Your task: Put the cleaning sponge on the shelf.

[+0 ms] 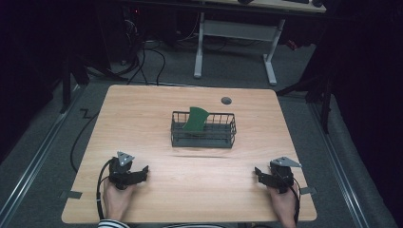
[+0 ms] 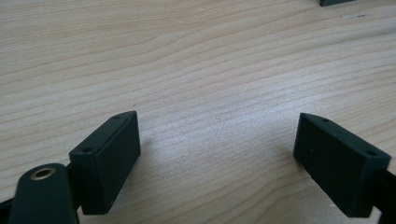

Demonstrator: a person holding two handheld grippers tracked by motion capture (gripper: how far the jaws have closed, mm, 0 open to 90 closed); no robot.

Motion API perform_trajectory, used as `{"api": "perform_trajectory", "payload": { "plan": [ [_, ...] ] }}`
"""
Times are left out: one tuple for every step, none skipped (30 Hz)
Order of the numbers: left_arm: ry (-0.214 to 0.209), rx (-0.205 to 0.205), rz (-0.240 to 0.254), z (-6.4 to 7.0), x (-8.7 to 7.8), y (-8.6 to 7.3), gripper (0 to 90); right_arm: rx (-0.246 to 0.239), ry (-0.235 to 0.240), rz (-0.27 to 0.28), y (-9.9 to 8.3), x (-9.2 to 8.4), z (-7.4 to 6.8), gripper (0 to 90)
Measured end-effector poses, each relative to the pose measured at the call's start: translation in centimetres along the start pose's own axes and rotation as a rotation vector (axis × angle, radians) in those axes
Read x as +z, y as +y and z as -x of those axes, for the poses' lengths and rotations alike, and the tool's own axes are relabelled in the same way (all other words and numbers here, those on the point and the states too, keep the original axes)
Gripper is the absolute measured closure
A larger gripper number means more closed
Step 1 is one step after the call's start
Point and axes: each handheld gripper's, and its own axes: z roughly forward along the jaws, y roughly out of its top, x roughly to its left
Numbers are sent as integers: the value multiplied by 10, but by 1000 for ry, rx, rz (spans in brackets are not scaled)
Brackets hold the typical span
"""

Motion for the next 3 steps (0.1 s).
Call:
{"api": "perform_trajectory", "payload": {
  "plan": [
    [1,-1,0,0,0,0,154,0,0,0,0,0,0,299],
    [1,-1,0,0,0,0,154,0,0,0,0,0,0,300],
    [1,-1,0,0,0,0,154,0,-1,0,0,0,0,300]
  ]
}}
